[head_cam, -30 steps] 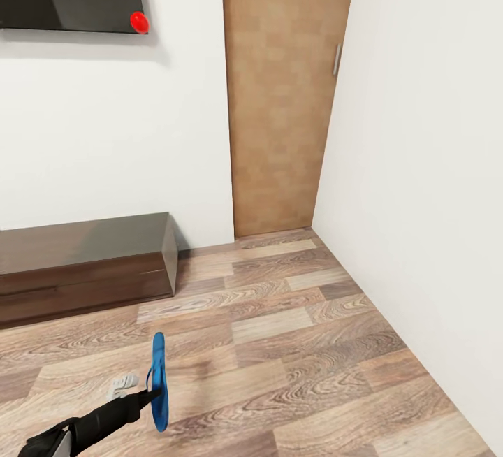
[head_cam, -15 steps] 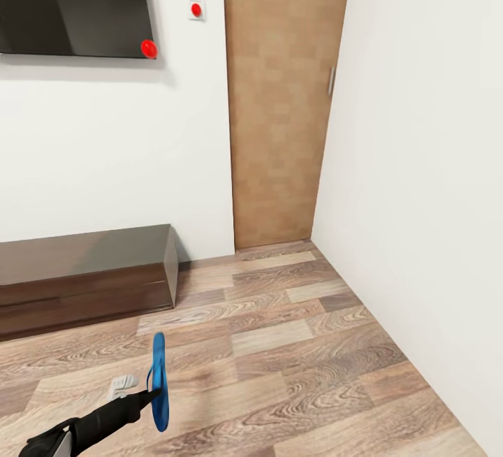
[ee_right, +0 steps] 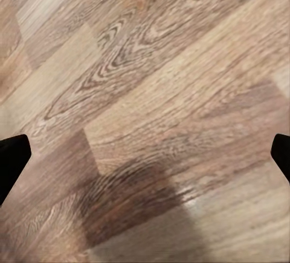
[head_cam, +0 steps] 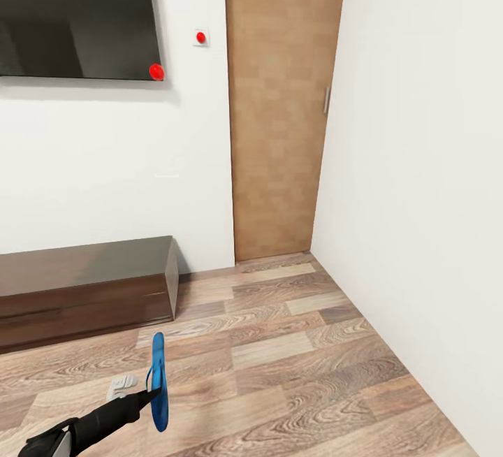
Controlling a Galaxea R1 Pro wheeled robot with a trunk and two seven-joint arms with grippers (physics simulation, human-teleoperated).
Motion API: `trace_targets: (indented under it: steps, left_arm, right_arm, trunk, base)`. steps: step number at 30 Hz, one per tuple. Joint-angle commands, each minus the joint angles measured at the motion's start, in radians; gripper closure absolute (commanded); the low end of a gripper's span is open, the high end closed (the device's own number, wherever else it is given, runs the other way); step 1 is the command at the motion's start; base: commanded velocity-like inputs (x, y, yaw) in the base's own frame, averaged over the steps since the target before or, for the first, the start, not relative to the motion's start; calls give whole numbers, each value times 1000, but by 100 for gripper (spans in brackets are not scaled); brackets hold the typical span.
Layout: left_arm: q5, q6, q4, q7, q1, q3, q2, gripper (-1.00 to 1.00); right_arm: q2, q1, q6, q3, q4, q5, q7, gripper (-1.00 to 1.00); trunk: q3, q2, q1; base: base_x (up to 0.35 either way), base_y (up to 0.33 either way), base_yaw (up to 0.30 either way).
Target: In the bedroom, move the book from the bed onto either nightstand, and place the two sandals side by side next to the bed.
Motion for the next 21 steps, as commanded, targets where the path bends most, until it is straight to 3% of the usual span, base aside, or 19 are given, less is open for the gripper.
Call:
trace_targets:
  steps: [1,17,20,21]
  left_arm:
    - [6,10,0,-3,0,1,0,100]
    - [6,10,0,-1,0,0,-1,100]
    - [4,7,28,42,0,-2,-3,100]
    - [3,-9,46,134,0,-3,-12,100]
  right_arm:
    - [0,0,9,-2,0,-9,3,-100]
    - [2,0,9,-2,1,-9,-1,-100]
    - [7,0,-28,1,37,-8,-5,-100]
    - [5,0,-69,-3,125,-9,-8,-100]
  trunk:
    - [3,0,-1]
    - [65,4,-8]
    - [76,4,-9]
    - [80,5,-10]
  base:
    - [0,0,0]
    - [0,0,0]
    - [0,0,0]
    - [0,0,0]
